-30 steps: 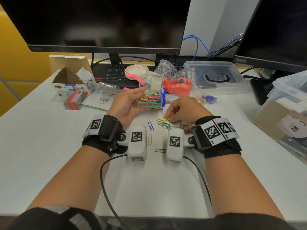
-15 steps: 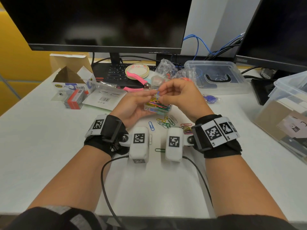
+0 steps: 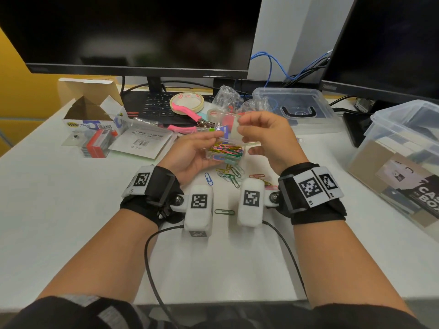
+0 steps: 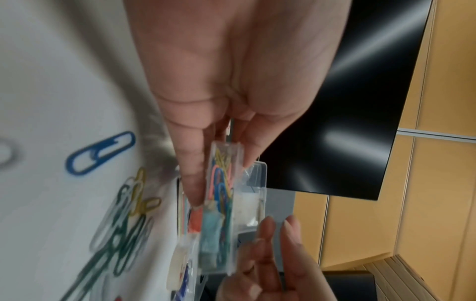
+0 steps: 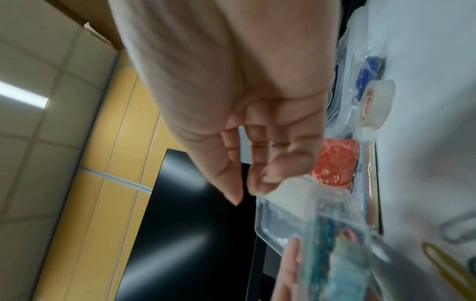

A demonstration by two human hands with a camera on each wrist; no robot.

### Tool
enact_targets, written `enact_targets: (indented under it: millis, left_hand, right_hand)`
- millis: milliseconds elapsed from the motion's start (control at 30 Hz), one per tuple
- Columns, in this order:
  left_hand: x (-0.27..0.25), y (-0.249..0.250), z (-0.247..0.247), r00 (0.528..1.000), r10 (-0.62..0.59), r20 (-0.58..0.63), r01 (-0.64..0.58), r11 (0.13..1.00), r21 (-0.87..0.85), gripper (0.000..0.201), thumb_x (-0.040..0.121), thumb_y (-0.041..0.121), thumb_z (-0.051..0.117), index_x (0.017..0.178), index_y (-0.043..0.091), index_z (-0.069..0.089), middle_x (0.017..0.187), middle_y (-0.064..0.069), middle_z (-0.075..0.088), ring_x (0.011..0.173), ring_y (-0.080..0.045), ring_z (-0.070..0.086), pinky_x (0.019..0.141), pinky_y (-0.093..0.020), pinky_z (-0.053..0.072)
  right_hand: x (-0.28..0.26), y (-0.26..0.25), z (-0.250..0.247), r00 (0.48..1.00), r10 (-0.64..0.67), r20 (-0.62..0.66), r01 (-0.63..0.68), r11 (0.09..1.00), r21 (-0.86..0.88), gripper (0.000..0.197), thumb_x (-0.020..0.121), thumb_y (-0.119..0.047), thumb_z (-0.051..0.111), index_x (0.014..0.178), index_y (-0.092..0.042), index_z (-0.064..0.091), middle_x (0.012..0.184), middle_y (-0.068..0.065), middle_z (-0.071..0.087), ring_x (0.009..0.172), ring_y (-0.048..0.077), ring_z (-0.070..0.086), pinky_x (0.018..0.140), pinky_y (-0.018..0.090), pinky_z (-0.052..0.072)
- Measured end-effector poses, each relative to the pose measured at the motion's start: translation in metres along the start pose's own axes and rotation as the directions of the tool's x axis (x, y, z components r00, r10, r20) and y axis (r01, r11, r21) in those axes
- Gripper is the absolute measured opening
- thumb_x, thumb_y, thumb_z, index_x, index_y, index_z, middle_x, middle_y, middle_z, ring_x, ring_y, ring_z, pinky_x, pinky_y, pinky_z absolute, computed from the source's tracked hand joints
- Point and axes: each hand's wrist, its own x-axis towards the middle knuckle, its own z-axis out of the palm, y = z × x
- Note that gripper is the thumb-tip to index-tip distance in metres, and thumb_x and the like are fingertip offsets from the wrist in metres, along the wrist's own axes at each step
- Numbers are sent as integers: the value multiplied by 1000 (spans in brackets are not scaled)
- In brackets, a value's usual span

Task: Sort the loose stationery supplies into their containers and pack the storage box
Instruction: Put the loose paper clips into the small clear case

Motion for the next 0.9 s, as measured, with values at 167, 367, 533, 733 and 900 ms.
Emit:
enact_targets:
  millis: [167,367,533,733,900]
  left_hand:
    - [-4,-3,10,1000,-13,-25,11,998,-57,33,95,-3,40,125,-5,53,115,-20,60,98,-32,62,75,-36,59]
    - [-10,-5,14,1000,0,-19,-1,999,-53,33,95,-2,40,126,-4,52,121,-21,58,105,-35,60,81,-39,55]
    - [-15,-6,14,1000,17,-1,-17,998,-53,34,95,-2,39,126,-4,52,117,-20,60,100,-31,62,79,-36,56]
    - [-16,-4,7,999,23,-25,-25,995,-102,29,96,-2,38,117,-2,57,108,-17,63,93,-28,65,76,-39,58]
    - [-12,0,-3,994,66,-93,-80,984,-161,24,96,-3,36,108,0,58,104,-17,63,92,-28,63,65,-33,59]
  right_hand:
    - [-16,3,-36,978,208,-11,-208,972,-107,12,87,-10,62,82,-20,66,84,-4,64,68,12,58,56,22,47]
    - [-48,15,-70,886,443,137,-401,880,-253,25,91,-34,57,83,-12,64,74,4,70,60,17,66,58,26,49]
    - [-61,14,-70,755,562,336,-462,821,-335,36,91,-39,52,86,-4,62,77,15,70,58,24,66,60,31,51]
    - [-43,18,-31,757,499,422,-393,863,-317,26,95,-26,51,96,-3,61,81,14,70,67,22,69,63,35,47]
    - [-32,7,-13,802,381,460,-361,923,-135,14,97,-10,45,97,-5,58,85,15,67,64,20,69,55,27,57]
